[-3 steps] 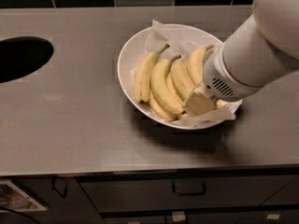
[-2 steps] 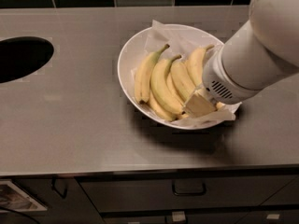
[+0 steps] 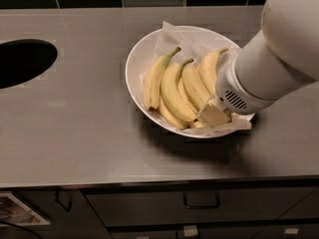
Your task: Pick banana from white bowl
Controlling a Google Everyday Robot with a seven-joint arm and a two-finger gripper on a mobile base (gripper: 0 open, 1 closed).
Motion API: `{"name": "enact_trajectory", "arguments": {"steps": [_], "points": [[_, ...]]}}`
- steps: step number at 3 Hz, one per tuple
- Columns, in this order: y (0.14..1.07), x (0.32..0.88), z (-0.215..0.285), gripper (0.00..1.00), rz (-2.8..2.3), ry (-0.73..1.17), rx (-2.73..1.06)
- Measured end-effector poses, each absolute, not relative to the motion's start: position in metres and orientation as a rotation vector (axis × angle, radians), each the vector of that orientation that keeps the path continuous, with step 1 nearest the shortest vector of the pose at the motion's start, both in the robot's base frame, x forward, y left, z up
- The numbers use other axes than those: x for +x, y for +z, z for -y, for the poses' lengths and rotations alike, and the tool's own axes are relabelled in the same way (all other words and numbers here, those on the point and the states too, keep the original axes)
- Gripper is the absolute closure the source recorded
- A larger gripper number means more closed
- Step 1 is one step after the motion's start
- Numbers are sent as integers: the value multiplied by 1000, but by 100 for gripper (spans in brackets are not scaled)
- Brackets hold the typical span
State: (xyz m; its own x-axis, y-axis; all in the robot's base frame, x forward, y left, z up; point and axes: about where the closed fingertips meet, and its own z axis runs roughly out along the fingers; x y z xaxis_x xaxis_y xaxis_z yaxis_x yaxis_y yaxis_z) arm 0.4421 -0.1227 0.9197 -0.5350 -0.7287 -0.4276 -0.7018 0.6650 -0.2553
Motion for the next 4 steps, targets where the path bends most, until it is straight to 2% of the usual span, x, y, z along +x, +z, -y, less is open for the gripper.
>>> {"name": "enact_trajectory", "arguments": {"steps": [2, 4], "points": [[914, 445, 124, 54, -2386, -68, -1106], [898, 449, 129, 53, -2411, -60, -1096]]}}
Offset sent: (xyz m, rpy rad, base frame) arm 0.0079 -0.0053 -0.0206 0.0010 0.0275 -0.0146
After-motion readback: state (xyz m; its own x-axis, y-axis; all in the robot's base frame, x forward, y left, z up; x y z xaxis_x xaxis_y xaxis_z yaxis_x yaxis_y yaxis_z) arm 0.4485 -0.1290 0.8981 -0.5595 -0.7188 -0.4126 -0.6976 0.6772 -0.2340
